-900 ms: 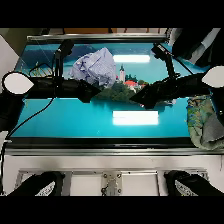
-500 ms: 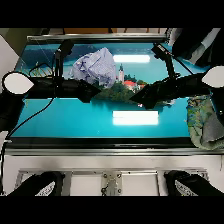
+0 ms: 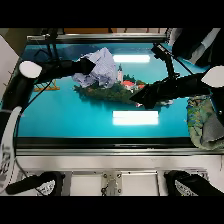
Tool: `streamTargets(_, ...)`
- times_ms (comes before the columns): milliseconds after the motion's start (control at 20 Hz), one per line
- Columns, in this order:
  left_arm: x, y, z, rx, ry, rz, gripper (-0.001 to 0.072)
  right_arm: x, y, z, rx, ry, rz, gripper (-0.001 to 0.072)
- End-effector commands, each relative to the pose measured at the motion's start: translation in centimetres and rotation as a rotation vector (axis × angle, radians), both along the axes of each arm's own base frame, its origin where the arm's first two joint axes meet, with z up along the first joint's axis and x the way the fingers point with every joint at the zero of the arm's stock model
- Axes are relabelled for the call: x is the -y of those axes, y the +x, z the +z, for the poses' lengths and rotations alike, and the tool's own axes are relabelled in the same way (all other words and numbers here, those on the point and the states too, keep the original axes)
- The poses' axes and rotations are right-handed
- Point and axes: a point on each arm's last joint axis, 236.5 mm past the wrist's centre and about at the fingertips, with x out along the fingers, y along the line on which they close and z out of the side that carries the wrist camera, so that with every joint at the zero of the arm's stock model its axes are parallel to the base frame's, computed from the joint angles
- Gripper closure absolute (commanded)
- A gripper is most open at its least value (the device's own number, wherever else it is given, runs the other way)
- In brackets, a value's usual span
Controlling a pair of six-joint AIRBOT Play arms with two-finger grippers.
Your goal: Fold the clothes and pants, and hang the long-sleeved shirts on hangers.
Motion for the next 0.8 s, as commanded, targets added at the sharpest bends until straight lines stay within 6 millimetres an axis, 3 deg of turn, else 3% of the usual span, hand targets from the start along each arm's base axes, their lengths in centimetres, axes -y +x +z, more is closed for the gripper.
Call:
streamTargets(0,-1.4,7.5,-8.4,-0.132,-0.034,0.139,0.0028,0.0,0.0,-0.1,-0.003,0.0,0.001,0.0692)
streamTargets(150,0.0,11.1,-16.0,-0.267,-0.082,0.182,0.0028,0.0,0.0,-0.1,-0.003,0.0,0.001,0.0693)
streamTargets(250,1.4,12.9,-18.8,-0.267,-0.081,0.179,0.0027,0.0,0.0,-0.1,-0.003,0.0,0.001,0.0693)
streamTargets(450,3.5,15.7,-20.7,-0.219,-0.096,0.181,0.0027,0.0,0.0,-0.1,-0.003,0.0,0.001,0.0693)
streamTargets(600,3.1,16.7,-21.3,-0.196,-0.113,0.223,0.0028,0.0,0.0,-0.1,-0.003,0.0,0.001,0.0692)
streamTargets(650,2.9,16.7,-21.5,-0.202,-0.123,0.239,0.0094,0.0,0.0,-0.1,-0.003,0.0,0.001,0.0692)
streamTargets(750,2.9,16.5,-21.7,-0.225,-0.134,0.244,0.0355,0.0,0.0,-0.1,-0.003,0.0,0.001,0.0692)
